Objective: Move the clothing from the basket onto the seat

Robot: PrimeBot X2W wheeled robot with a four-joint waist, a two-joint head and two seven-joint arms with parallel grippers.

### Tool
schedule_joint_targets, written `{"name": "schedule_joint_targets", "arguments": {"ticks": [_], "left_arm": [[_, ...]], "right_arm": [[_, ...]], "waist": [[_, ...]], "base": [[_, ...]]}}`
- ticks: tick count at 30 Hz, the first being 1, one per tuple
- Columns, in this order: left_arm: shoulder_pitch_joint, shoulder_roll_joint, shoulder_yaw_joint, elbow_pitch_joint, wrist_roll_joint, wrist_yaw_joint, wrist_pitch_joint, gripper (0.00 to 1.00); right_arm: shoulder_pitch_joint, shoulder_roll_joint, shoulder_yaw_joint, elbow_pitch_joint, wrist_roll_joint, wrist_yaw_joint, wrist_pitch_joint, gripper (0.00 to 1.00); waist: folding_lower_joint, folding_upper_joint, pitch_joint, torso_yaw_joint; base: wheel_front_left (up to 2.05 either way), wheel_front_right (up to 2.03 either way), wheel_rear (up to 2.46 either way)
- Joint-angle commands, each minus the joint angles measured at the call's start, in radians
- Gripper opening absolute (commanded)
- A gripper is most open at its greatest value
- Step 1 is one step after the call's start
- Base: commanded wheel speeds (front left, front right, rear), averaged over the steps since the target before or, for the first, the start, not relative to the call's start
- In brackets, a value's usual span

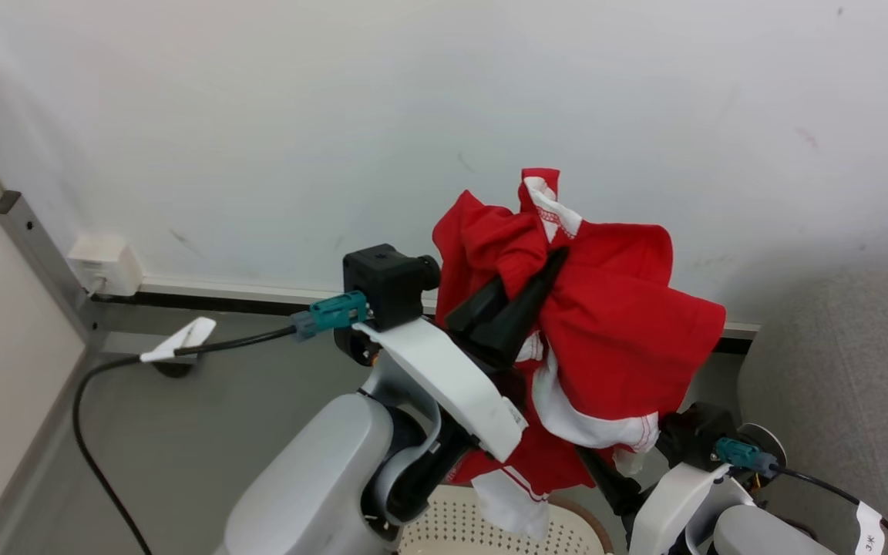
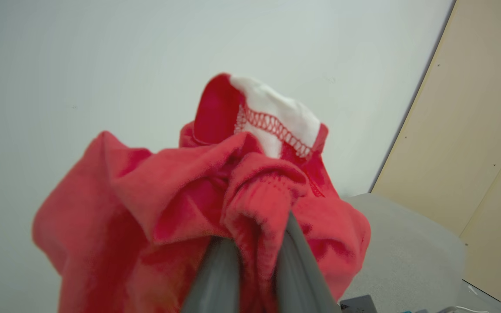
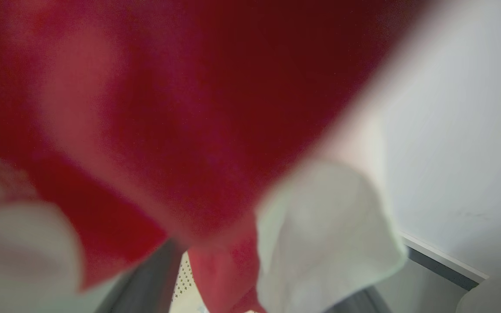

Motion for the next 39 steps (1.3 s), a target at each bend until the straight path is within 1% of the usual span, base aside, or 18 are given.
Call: {"name": "schedule_joint_targets", "arguments": {"ticks": [1,6,9,14,15,16,17,24,30,33,39], "left_arm": [[-0.011,-0.002,-0.007,-0.008,-0.006,-0.005,0.002,0.0],[-0.016,-0.015,-0.037,-0.006,-0.017,-0.007,0.015,0.0],[-0.017,-0.019,-0.047,-0.001,-0.022,-0.008,0.019,0.0],[-0.014,-0.02,-0.053,0.004,-0.028,-0.003,0.016,0.0],[-0.012,-0.018,-0.052,0.006,-0.028,-0.002,0.015,0.0],[-0.011,-0.015,-0.049,0.008,-0.029,-0.003,0.013,0.0],[-0.01,-0.011,-0.046,0.01,-0.029,0.0,0.01,0.0],[0.005,0.023,-0.009,0.04,-0.031,0.018,-0.016,0.0],[0.031,0.058,0.022,0.08,-0.042,0.028,-0.039,0.0],[0.046,0.07,0.027,0.098,-0.045,0.026,-0.051,0.0],[0.075,0.091,0.032,0.12,-0.041,0.031,-0.071,0.0]], "right_arm": [[-0.014,0.008,0.007,0.017,0.011,-0.003,0.001,1.0],[-0.035,0.038,0.013,0.055,0.03,-0.003,0.001,1.0],[-0.038,0.048,-0.001,0.075,0.008,-0.003,0.001,1.0],[-0.036,0.055,-0.037,0.073,-0.038,-0.002,0.001,1.0],[-0.033,0.057,-0.042,0.07,-0.042,-0.003,0.001,0.72],[-0.031,0.058,-0.047,0.065,-0.048,-0.003,0.001,0.19],[-0.029,0.058,-0.052,0.061,-0.053,-0.003,0.001,0.0],[0.0,0.042,-0.099,-0.006,-0.082,-0.003,0.0,0.0],[0.042,0.026,-0.166,-0.115,-0.111,-0.003,0.0,0.0],[0.068,0.013,-0.205,-0.173,-0.128,-0.003,0.0,0.0],[0.114,0.006,-0.258,-0.273,-0.139,-0.003,0.0,0.0]], "waist": [[-0.0001,0.0,0.002,0.025],[-0.0001,0.0,0.002,0.069],[-0.0001,0.0,0.003,0.087],[-0.0001,0.0,0.005,0.103],[-0.0001,0.0,0.005,0.104],[-0.0001,0.0,0.005,0.104],[-0.0001,0.0,0.005,0.103],[-0.0001,0.0,0.003,0.067],[-0.0001,0.0,0.002,0.03],[-0.0001,0.0,0.001,0.013],[-0.0001,0.0,-0.003,-0.02]], "base": [[0.0,0.0,0.0],[0.0,0.0,0.0],[0.0,0.0,0.0],[0.0,0.0,0.0],[0.0,0.0,0.0],[0.0,0.0,0.0],[0.0,0.0,0.0],[0.0,0.0,0.0],[0.0,0.0,0.0],[0.0,0.0,0.0],[0.0,0.0,0.0]]}}
